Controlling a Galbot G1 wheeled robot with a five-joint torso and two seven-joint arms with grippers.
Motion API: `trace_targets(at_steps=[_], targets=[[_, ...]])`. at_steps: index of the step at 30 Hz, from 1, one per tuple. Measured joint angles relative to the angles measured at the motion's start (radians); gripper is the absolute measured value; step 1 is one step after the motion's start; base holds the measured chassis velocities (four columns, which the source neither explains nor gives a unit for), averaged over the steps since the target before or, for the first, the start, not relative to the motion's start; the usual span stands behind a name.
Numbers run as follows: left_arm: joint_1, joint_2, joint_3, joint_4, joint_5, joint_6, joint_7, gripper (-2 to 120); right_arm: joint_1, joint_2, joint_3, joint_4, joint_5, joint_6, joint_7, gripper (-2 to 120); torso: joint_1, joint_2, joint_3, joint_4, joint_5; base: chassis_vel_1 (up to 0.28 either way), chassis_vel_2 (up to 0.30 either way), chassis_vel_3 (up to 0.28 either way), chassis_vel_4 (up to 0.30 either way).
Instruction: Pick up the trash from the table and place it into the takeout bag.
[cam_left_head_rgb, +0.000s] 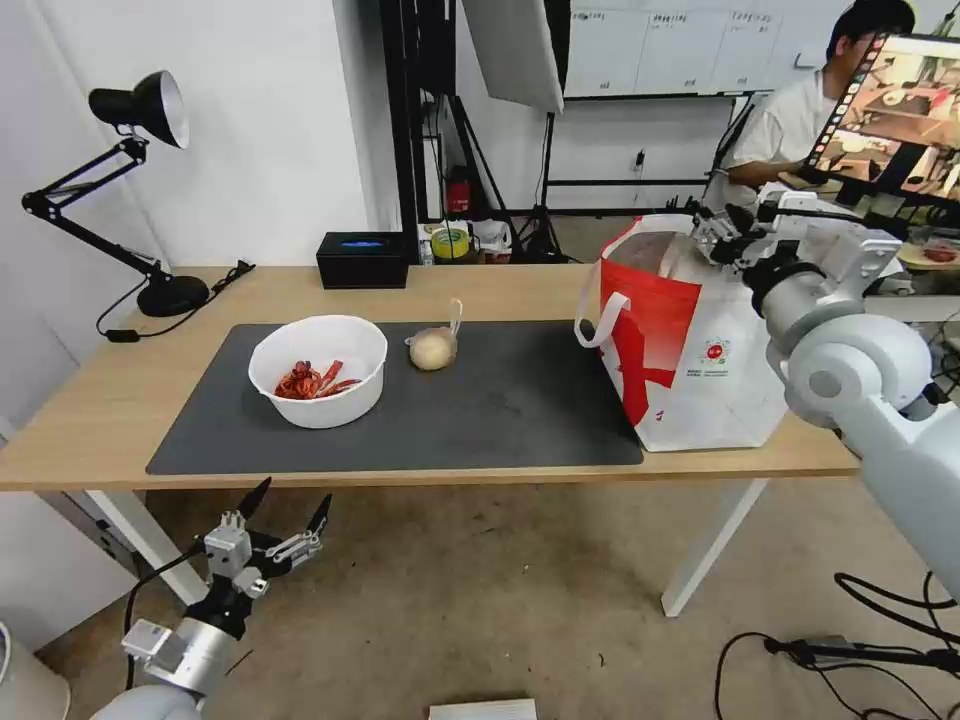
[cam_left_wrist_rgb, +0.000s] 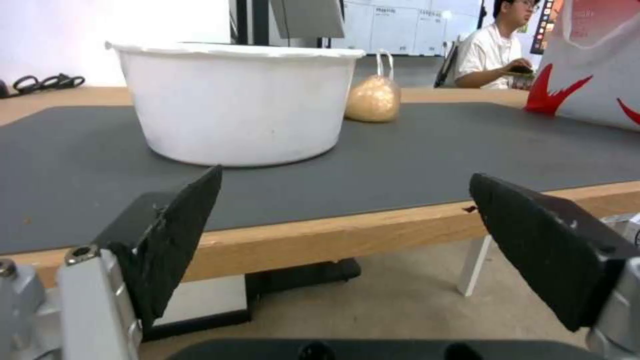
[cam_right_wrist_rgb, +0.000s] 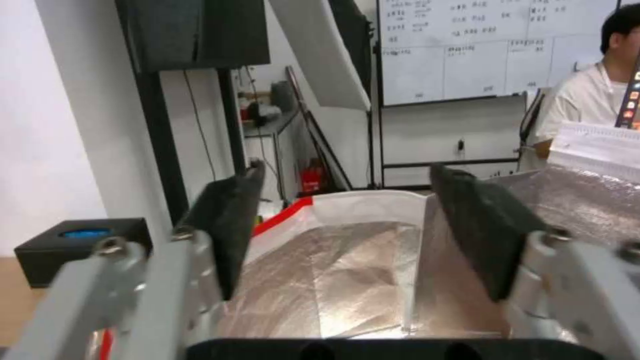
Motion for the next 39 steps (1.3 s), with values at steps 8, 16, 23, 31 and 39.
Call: trace_targets(at_steps=[8,16,23,31,39], targets=[[0.004,-0.003,-0.004,-0.004,-0.001,0.0,0.0,100,-0.033,0.009,-0.002,0.054,0.007,0.037,-0.092,97,0.0,0.0,0.0,0.0001,-0.0001,0.0,0.0,0.0,0.0],[0.005,-0.008,-0.007,-0.005,-0.001,0.0,0.0,100,-0.145,0.002,0.017,0.132,0.015,0.081,-0.191,100,0.0,0.0,0.0,0.0001,0.0,0.0,0.0,0.0,0.0],[-0.002,-0.01,-0.001,-0.004,-0.001,-0.002,0.0,100,-0.336,-0.019,0.088,0.234,-0.041,0.091,-0.286,100,0.0,0.0,0.0,0.0,-0.0002,0.0,0.0,0.0,0.0],[-0.004,-0.028,0.004,-0.002,0.002,-0.004,0.0,100,-0.519,0.01,0.141,0.281,-0.141,0.107,-0.301,100,0.0,0.0,0.0,0.0,0.0,0.0,0.0,0.0,0.0],[0.003,-0.032,0.001,0.0,0.003,-0.008,0.001,100,-0.734,0.099,0.182,0.259,-0.312,0.164,-0.311,100,0.0,0.0,0.0,-0.0001,0.0001,0.0,0.0,0.0,0.0]])
